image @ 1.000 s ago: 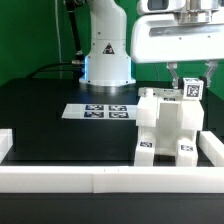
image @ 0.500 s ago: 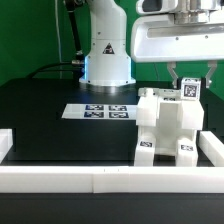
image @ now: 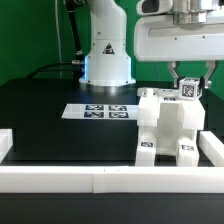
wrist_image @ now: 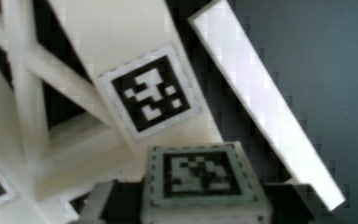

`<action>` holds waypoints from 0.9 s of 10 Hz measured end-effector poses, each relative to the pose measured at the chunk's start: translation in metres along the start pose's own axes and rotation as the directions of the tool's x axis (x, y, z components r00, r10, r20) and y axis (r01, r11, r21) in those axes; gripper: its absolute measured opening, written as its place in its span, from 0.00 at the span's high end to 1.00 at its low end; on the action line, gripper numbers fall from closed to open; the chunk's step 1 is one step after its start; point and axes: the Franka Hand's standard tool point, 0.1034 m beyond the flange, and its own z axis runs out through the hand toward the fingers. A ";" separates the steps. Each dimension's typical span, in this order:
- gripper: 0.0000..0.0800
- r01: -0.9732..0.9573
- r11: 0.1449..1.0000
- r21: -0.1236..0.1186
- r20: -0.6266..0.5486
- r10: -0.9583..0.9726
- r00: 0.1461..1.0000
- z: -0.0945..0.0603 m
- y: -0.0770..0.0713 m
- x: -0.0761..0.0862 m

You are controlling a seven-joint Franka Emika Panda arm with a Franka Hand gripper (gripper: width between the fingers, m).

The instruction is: Assemble chair

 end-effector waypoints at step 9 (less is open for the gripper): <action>0.64 -0.506 0.863 0.009 0.023 0.505 0.863 0.000 -0.004 -0.004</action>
Offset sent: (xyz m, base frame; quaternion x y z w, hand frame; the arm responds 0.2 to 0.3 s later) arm 0.0000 0.0000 0.0000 0.0000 0.0000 0.1938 0.9810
